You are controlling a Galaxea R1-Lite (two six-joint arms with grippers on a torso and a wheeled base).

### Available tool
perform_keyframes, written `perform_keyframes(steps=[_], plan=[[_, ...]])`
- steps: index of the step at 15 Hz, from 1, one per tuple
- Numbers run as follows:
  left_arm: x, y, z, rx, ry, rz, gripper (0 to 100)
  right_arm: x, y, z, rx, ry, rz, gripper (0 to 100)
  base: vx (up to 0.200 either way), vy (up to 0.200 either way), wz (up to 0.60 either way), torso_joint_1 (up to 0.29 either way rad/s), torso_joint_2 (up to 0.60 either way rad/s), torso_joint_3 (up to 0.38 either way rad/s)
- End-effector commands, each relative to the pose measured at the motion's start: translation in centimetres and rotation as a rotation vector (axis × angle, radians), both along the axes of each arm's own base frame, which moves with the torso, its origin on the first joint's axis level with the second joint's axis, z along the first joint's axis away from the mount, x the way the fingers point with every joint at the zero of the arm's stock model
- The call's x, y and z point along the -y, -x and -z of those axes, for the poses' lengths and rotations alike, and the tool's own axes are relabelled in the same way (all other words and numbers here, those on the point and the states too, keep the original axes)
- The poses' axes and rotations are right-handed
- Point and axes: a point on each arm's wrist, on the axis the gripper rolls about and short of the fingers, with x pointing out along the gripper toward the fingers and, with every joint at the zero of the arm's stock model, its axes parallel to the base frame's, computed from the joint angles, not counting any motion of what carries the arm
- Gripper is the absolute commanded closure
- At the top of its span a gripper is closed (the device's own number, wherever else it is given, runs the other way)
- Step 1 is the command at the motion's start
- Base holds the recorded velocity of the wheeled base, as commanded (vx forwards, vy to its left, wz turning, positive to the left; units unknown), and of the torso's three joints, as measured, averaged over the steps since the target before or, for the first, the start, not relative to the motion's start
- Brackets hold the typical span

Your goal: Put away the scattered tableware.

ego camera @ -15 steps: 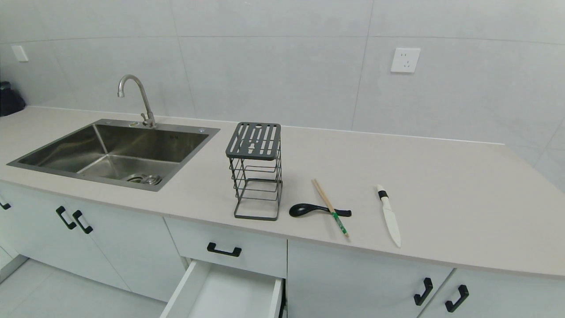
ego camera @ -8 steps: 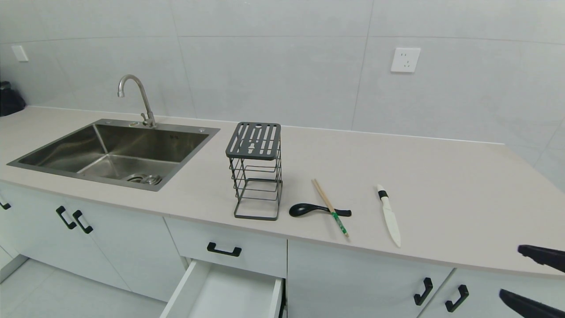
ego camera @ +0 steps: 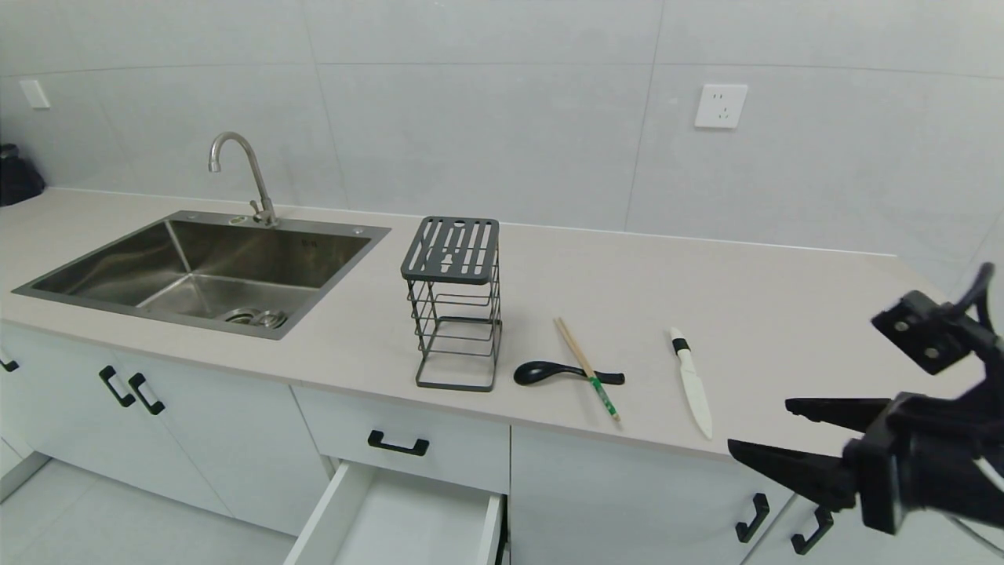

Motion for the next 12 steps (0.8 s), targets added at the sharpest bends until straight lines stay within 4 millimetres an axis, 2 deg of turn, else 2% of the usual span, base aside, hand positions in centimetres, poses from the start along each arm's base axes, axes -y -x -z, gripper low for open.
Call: perform_keyframes(steps=[1, 2, 4, 5, 8, 12], plan=[[0.0, 0.0, 0.0, -0.002, 0.001, 0.000, 0, -2.4, -4.3, 1.3, -0.080, 0.061, 0.013, 0, 0.000, 0.000, 0.00, 0.000, 0.00, 0.000], [0.0, 0.0, 0.0, -0.002, 0.001, 0.000, 0, -3.3, -5.8, 1.4, -0.083, 0.071, 0.021, 0, 0.000, 0.000, 0.00, 0.000, 0.00, 0.000], [0.0, 0.0, 0.0, -0.002, 0.001, 0.000, 0, -5.0, -7.3, 1.5, -0.079, 0.097, 0.027, 0, 0.000, 0.000, 0.00, 0.000, 0.00, 0.000], [0.0, 0.0, 0.0, -0.002, 0.001, 0.000, 0, -5.5, -7.6, 1.9, -0.091, 0.107, 0.023, 0, 0.000, 0.000, 0.00, 0.000, 0.00, 0.000], [0.0, 0.0, 0.0, -0.002, 0.001, 0.000, 0, -8.5, -8.7, 3.6, -0.136, 0.140, 0.066, 0, 0.000, 0.000, 0.00, 0.000, 0.00, 0.000], [0.0, 0.0, 0.0, -0.002, 0.001, 0.000, 0, -10.7, -10.5, 5.2, -0.244, 0.176, 0.186, 0, 0.000, 0.000, 0.00, 0.000, 0.00, 0.000]])
